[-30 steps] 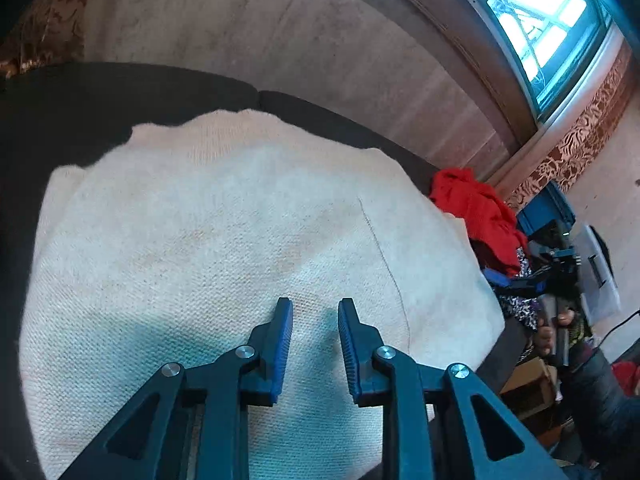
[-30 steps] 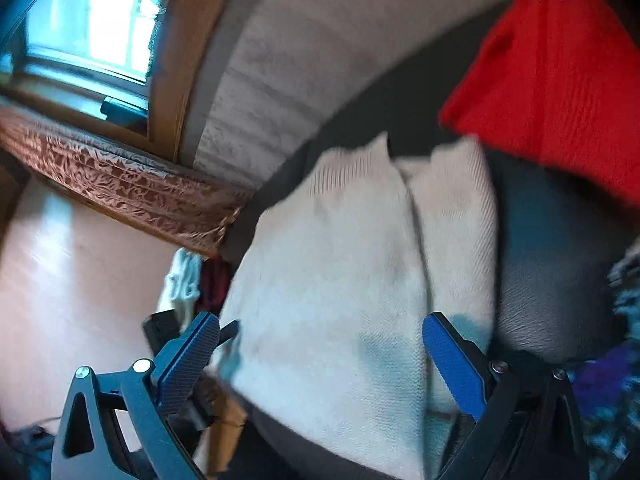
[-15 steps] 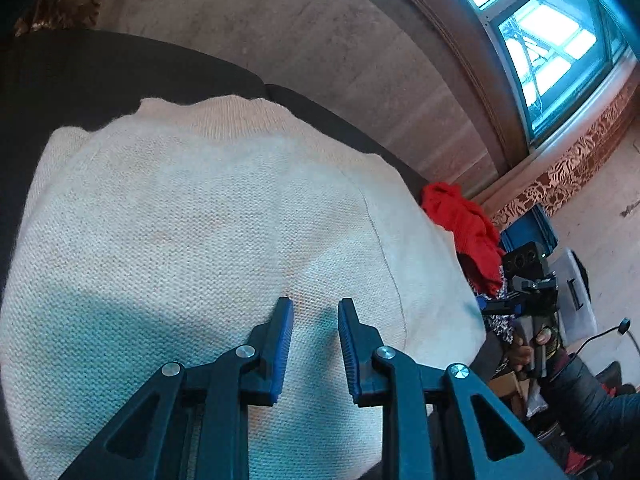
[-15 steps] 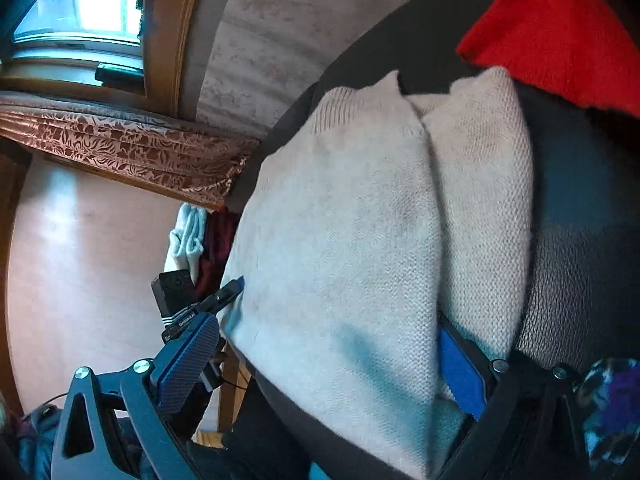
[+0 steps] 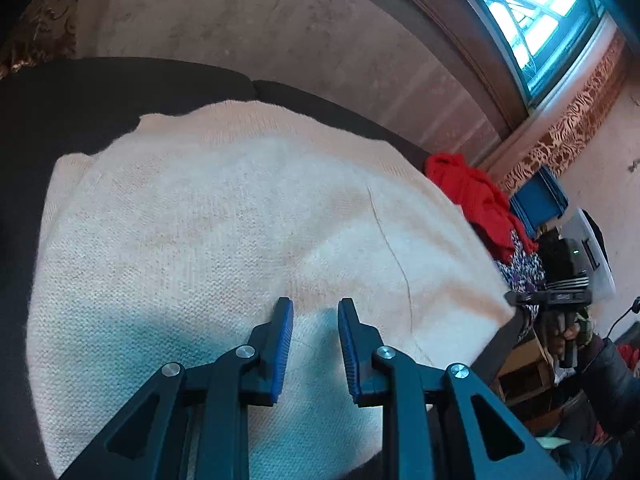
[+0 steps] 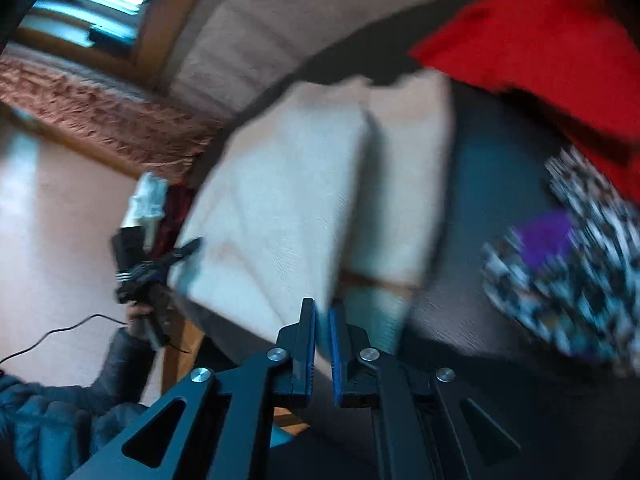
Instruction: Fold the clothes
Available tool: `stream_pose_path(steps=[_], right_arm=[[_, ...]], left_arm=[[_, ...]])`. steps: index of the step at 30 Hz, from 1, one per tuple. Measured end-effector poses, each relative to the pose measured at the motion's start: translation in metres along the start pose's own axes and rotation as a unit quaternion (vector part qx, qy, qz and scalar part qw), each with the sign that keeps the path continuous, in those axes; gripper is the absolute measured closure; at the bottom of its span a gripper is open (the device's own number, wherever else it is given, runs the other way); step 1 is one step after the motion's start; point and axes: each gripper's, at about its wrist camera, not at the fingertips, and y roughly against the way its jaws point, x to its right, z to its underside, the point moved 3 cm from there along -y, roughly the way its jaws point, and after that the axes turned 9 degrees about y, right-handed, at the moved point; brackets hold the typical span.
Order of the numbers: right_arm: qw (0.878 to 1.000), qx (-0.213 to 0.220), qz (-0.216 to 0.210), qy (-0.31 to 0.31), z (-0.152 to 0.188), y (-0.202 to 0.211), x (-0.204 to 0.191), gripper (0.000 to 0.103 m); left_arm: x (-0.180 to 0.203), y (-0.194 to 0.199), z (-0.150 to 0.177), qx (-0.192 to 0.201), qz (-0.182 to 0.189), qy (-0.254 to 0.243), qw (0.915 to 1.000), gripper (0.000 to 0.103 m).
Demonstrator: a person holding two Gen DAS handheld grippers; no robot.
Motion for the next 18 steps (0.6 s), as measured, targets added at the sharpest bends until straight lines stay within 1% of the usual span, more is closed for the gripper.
stream_pose_path(steps=[2, 3, 4, 5, 6, 8, 9, 10, 11, 12, 14, 15, 17, 18], right_arm=[[1.0, -0.015, 0.011, -0.012, 0.011, -0.009, 0.009, 0.096], [1.0, -0.014, 0.004, -0.015, 0.014, -0.01, 0.01, 0.096], [1.0, -0.01, 0.006, -0.014, 0.012, -0.006, 0.009, 0.095], [1.0, -0.007, 0.007, -0.012, 0.011, -0.002, 0.008, 0.092], [1.0, -0.002, 0.009, -0.009, 0.008, 0.003, 0.006, 0.092], [0.999, 0.025, 0.018, 0.006, -0.003, 0.02, -0.001, 0.087], [0.998, 0.045, 0.031, 0.021, -0.013, 0.03, -0.007, 0.065], [0.997, 0.06, 0.041, 0.03, -0.022, 0.034, -0.01, 0.028], [0.995, 0.075, 0.051, 0.039, -0.031, 0.037, -0.014, 0.012], [0.993, 0.085, 0.06, 0.047, -0.041, 0.034, -0.017, 0.005], [0.99, 0.106, 0.076, 0.06, -0.063, 0.027, -0.022, 0.005], [0.989, 0.114, 0.078, 0.056, -0.075, 0.016, -0.023, 0.005], [0.988, 0.119, 0.081, 0.05, -0.091, -0.003, -0.023, 0.005], [0.988, 0.121, 0.084, 0.044, -0.098, -0.012, -0.02, 0.005]], left_arm=[[-0.001, 0.002, 0.003, -0.01, 0.004, -0.002, 0.9999, 0.08], [-0.001, 0.003, 0.004, -0.014, 0.004, -0.005, 0.9999, 0.08], [-0.001, 0.005, 0.005, -0.016, -0.002, -0.009, 0.9998, 0.08], [0.0, 0.008, 0.006, -0.016, -0.008, -0.012, 0.9998, 0.08], [0.002, 0.011, 0.006, -0.014, -0.013, -0.016, 0.9997, 0.08], [0.014, 0.014, 0.008, -0.012, -0.007, -0.034, 0.9993, 0.08], [0.021, 0.015, 0.009, -0.011, -0.002, -0.044, 0.9989, 0.08], [0.028, 0.016, 0.01, -0.01, 0.003, -0.055, 0.9984, 0.08], [0.037, 0.015, 0.013, -0.009, 0.006, -0.066, 0.9977, 0.08], [0.044, 0.012, 0.012, -0.009, 0.014, -0.082, 0.9965, 0.079], [0.061, 0.004, 0.015, -0.014, 0.033, -0.102, 0.9941, 0.079], [0.07, 0.0, 0.015, -0.019, 0.043, -0.109, 0.993, 0.079], [0.084, -0.01, 0.018, -0.028, 0.055, -0.128, 0.9899, 0.079], [0.09, -0.014, 0.02, -0.031, 0.055, -0.138, 0.9884, 0.078]])
